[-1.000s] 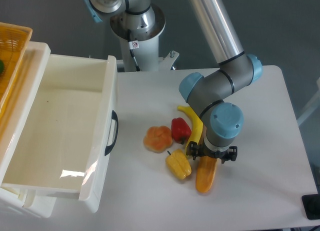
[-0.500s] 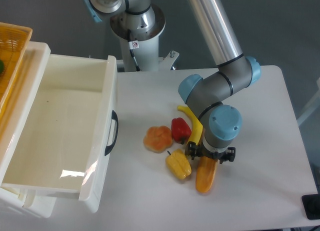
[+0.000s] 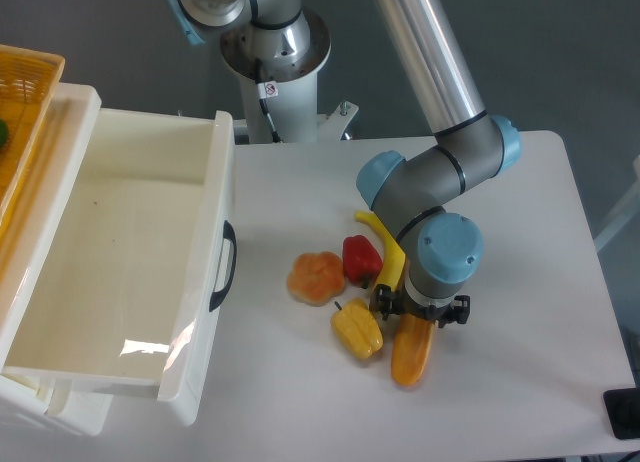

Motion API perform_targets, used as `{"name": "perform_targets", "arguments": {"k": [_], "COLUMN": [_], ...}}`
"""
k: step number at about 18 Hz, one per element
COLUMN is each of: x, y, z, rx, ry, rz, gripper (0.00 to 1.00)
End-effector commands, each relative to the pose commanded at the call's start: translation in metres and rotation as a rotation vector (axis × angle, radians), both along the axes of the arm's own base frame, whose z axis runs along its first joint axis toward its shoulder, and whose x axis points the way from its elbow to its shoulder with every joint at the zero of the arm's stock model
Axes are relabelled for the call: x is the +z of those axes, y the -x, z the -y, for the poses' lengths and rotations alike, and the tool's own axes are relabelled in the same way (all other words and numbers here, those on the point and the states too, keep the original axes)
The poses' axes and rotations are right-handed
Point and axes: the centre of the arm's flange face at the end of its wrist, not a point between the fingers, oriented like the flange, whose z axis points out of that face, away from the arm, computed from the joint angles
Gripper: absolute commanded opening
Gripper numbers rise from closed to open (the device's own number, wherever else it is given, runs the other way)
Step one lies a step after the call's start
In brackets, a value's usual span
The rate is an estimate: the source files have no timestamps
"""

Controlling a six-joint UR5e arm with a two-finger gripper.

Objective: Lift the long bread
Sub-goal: 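Lower the gripper onto the long bread and close it around the loaf, then lift the held bread and carry it up toward the banana and pepper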

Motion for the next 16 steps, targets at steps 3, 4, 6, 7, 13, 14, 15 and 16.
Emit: {"name": "perform_targets", "arguments": {"k": [3,4,6,7,13,14,15,16], "x": [0.003,0.004,0.007,0.007,0.017,0.024,0.03,0.042], "y": [0.0,0.0,0.002,0.003,0.006,0.006,0.006,0.006], "z": [0.001,0.001,0.002,0.003,0.003,0.003,0.004,0.003], "rx": [-0.001,-0.001,0.002,0.003,0.001,0.0,0.0,-0.002], "ry": [-0.003,-0.004,-0.007,-0.007,-0.01,-0.014,-0.018,-0.026], "rz": [-0.002,-0.003,-0.005,-0.005,-0.021,-0.028,-0.035,-0.05], "gripper": [0.59,0.48,0.28,0.2,0.0,0.0,0.0,0.0]}}
